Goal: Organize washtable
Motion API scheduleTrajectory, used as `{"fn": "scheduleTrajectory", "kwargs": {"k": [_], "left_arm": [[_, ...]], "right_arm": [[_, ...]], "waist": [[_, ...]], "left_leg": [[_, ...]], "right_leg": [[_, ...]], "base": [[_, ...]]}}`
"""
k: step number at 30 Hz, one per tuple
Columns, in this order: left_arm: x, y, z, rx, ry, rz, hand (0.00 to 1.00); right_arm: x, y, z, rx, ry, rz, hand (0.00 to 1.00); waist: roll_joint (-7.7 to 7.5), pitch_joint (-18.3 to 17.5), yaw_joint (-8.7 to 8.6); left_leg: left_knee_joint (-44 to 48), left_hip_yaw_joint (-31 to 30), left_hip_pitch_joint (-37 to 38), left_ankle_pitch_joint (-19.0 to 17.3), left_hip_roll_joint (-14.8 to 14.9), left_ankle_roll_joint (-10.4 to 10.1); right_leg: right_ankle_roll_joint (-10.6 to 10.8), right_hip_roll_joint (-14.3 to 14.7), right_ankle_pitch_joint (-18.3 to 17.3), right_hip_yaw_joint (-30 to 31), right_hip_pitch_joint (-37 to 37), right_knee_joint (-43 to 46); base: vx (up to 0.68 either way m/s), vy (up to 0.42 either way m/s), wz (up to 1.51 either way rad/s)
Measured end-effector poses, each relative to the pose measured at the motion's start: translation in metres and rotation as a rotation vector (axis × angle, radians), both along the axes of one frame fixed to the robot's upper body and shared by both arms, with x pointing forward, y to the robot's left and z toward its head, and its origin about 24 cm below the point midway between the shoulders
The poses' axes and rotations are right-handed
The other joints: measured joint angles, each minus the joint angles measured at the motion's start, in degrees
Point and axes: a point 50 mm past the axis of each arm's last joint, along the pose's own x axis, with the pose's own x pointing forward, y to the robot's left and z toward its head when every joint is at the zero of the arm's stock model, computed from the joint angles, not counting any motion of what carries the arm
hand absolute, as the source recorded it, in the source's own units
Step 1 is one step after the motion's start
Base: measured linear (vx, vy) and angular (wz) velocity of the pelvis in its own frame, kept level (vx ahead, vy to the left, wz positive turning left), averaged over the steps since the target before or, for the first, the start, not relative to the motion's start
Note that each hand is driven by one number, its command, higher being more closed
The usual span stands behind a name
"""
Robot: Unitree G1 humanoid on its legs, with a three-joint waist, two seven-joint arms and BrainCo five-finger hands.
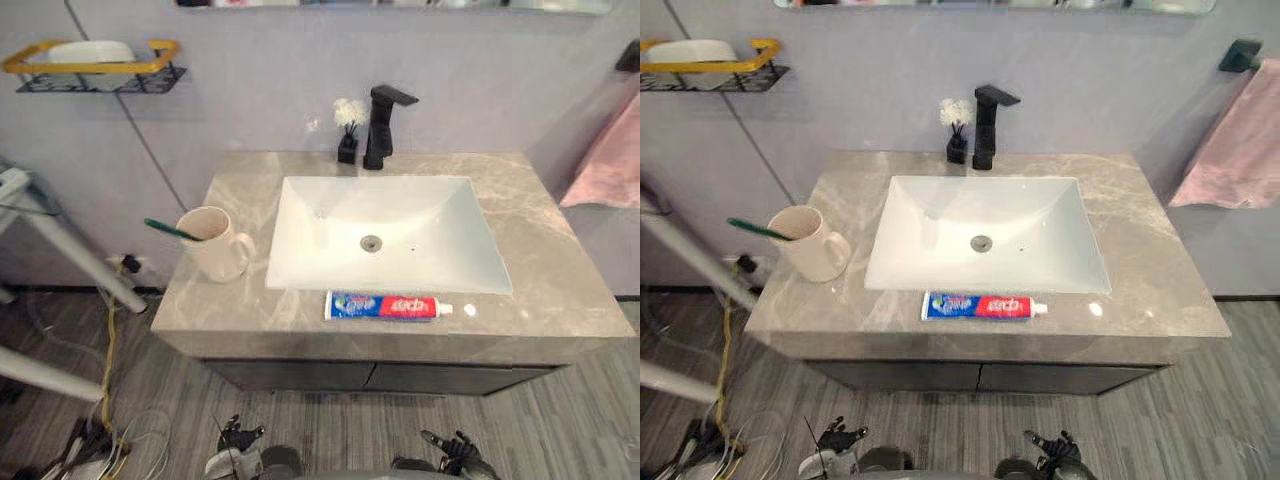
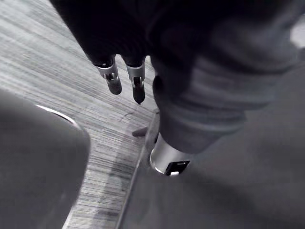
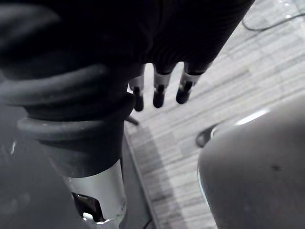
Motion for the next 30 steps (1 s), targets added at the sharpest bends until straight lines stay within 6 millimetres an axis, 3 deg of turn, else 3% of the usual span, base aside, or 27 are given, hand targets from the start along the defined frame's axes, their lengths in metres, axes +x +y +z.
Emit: {"fn": "scheduleTrajectory", "kwargs": {"k": [2,4,7,8,9,10,11,12,13,14,16,19,25,27,30], "left_arm": [[-0.002,0.002,-0.001,0.015,0.027,-0.044,0.0],[-0.004,-0.003,-0.004,0.02,0.054,-0.101,0.0],[-0.014,-0.006,-0.008,0.007,0.094,-0.109,0.0],[-0.013,-0.004,-0.008,0.011,0.099,-0.108,0.0],[-0.011,0.005,-0.007,0.022,0.107,-0.087,0.0],[-0.011,-0.005,-0.008,0.013,0.106,-0.126,0.0],[-0.01,-0.004,-0.007,0.014,0.1,-0.124,0.0],[-0.017,0.0,-0.008,0.026,0.116,-0.124,0.0],[-0.019,0.006,-0.007,0.044,0.122,-0.121,0.0],[-0.021,0.01,-0.007,0.053,0.124,-0.122,0.0],[-0.023,0.017,-0.006,0.069,0.129,-0.122,0.0],[-0.024,0.02,-0.006,0.078,0.131,-0.119,0.0],[-0.025,0.021,-0.006,0.074,0.125,-0.097,0.0],[-0.023,0.023,-0.004,0.081,0.117,-0.097,0.0],[-0.024,0.02,-0.005,0.073,0.118,-0.09,0.0]], "right_arm": [[-0.004,0.005,-0.003,0.021,0.019,-0.008,0.0],[-0.008,0.001,-0.003,0.016,0.032,-0.031,0.0],[-0.013,-0.009,-0.003,-0.007,0.047,-0.034,0.0],[-0.009,-0.008,-0.003,-0.006,0.037,-0.032,0.0],[-0.011,-0.006,-0.004,0.004,0.047,-0.05,0.0],[-0.014,-0.022,-0.002,-0.033,0.053,-0.061,0.0],[-0.014,-0.024,-0.002,-0.034,0.058,-0.062,0.0],[-0.013,-0.018,-0.003,-0.019,0.055,-0.056,0.0],[-0.015,-0.014,-0.004,-0.008,0.068,-0.061,0.0],[-0.015,-0.012,-0.005,-0.002,0.069,-0.06,0.0],[-0.015,-0.01,-0.005,0.002,0.062,-0.063,0.0],[-0.018,-0.012,-0.005,-0.005,0.069,-0.065,0.0],[-0.019,-0.014,-0.004,-0.027,0.07,-0.062,0.0],[-0.019,-0.013,-0.004,-0.025,0.069,-0.059,0.0],[-0.02,-0.015,-0.003,-0.032,0.054,-0.064,0.0]], "waist": [[-1.0,-0.86,-0.37],[-0.6,-1.79,-0.39],[1.46,-3.02,-0.27],[0.65,-2.44,-0.31],[-1.74,-2.23,-0.45],[2.34,-2.31,-1.16],[2.12,-1.86,-0.78],[2.95,-2.3,-0.55],[2.13,-2.3,-0.22],[1.68,-2.22,-0.23],[0.28,-1.6,-0.41],[-0.49,-1.15,-0.39],[-0.67,-0.42,-0.38],[-1.36,0.13,-0.24],[-1.11,0.82,-0.47]], "left_leg": [[-2.18,0.2,2.55,0.09,-2.32,0.24],[-3.88,-0.31,4.84,0.24,-3.24,0.5],[0.58,-1.13,5.04,0.6,-3.53,0.88],[6.23,-2.14,2.55,1.75,-4.39,1.47],[3.52,-4.81,-1.09,-1.07,-8.16,3.12],[-12.03,-7.16,-0.24,12.1,-6.24,2.77],[-10.97,-6.59,0.8,12.07,-6.87,2.96],[-12.08,-6.82,2.15,12.54,-6.05,2.89],[-12.9,-6.78,3.01,12.54,-5.84,2.88],[-13.05,-6.75,3.17,12.48,-5.89,2.75],[-13.87,-7.03,3.51,12.83,-5.38,2.11],[-15.95,-7.68,5.44,13.75,-4.22,0.79],[-21.47,-8.43,7.26,16.99,-4.33,0.3],[-23.3,-8.22,7.52,18.53,-4.87,0.17],[-27.07,-9.63,9.02,21.02,-5.15,-0.01]], "right_leg": [[0.32,-1.58,0.81,-0.56,0.88,-0.83],[0.4,-2.2,2.03,-1.29,2.22,-0.96],[-0.36,-2.72,4.6,-2.47,4.74,-1.81],[-0.22,-4.31,4.9,-2.77,5.66,-1.7],[0.05,-8.57,4.7,-3.33,7.32,-1.73],[-0.12,-6.1,4.96,-5.15,7.19,-0.1],[1.06,-6.63,3.86,-4.69,7.27,1.03],[1.49,-4.27,2.59,-4.62,7.18,0.89],[-0.38,-2.6,1.62,-5.92,6.55,0.15],[-0.77,-2.55,1.46,-6.86,6.63,0.03],[-0.92,-1.67,1.68,-6.8,7.7,-2.07],[-0.94,-0.42,1.69,-7.41,8.99,-2.78],[-1.15,-0.63,1.38,-9.62,9.43,-4.55],[-0.92,-1.44,-0.45,-10.17,8.98,-4.86],[-0.79,-1.36,-1.83,-11.56,8.62,-3.3]], "base": [[0.25,0.204,-0.15],[0.27,0.149,-0.06],[0.2,0.081,0.03],[0.21,0.158,0.38],[0.14,0.179,0.68],[0.09,0.149,0.59],[0.04,0.078,0.31],[0.04,-0.026,0.01],[0.05,-0.038,-0.01],[0.05,-0.085,-0.1],[0.01,-0.069,-0.07],[-0.04,-0.084,-0.01],[-0.11,-0.041,0.01],[-0.17,-0.037,-0.02],[-0.19,-0.037,0.22]]}}
